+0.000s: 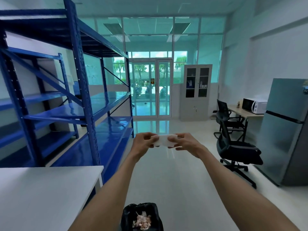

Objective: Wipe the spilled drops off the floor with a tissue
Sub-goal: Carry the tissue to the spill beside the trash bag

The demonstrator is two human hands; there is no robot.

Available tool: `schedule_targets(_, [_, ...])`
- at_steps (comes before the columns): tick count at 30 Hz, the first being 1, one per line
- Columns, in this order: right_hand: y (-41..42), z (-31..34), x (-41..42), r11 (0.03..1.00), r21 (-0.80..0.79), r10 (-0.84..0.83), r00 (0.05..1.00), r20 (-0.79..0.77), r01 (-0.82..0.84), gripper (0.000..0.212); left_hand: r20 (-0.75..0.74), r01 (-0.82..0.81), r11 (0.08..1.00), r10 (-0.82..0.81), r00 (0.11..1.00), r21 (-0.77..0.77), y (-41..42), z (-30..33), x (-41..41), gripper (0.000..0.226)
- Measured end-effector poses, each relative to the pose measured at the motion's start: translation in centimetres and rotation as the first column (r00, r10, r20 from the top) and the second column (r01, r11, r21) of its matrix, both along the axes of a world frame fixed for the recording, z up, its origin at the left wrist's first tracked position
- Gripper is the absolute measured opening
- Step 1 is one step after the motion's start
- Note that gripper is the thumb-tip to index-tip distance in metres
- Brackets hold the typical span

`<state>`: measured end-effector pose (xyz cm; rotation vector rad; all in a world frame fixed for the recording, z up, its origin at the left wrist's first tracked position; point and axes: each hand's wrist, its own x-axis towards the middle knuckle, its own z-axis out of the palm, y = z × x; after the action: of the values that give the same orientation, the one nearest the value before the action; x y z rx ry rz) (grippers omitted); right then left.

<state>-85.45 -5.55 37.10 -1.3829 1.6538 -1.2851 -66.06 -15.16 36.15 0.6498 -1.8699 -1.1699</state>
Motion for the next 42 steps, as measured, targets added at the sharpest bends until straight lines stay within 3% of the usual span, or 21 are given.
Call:
schedule_targets(15, [-4.4,-0.2,1.4,0.999,0.011,-0.048,0.998,-0.026,0.049,0.042,0.014,-0.017,1.0,0.017,1.0,-0.001,-5.3,0.2,-0.3,0.027])
schedule_targets(26, [-6.6,-4.3,-0.8,0.994,0.062,-0.094,0.996,0.004,0.094,0.035,0.06,-0.015,0.999,0.012,0.998,0.048,-6.7,-3.9,-1.8,0.021])
schedule_targets(34, [-8.0,-16.6,-2.7,0.99,0.112,-0.096,0.991,0.096,0.085,0.033,0.067,-0.038,0.99,0.029,0.997,0.133,-8.1,-15.5,-4.3,0.022])
schedule_targets(42, [-7.3,-39.4,-2.5,0.987,0.157,-0.066,0.977,0.203,0.034,0.035,0.112,-0.039,0.97,0.012,0.994,0.241,-9.0,-37.8,-3.9,0.02])
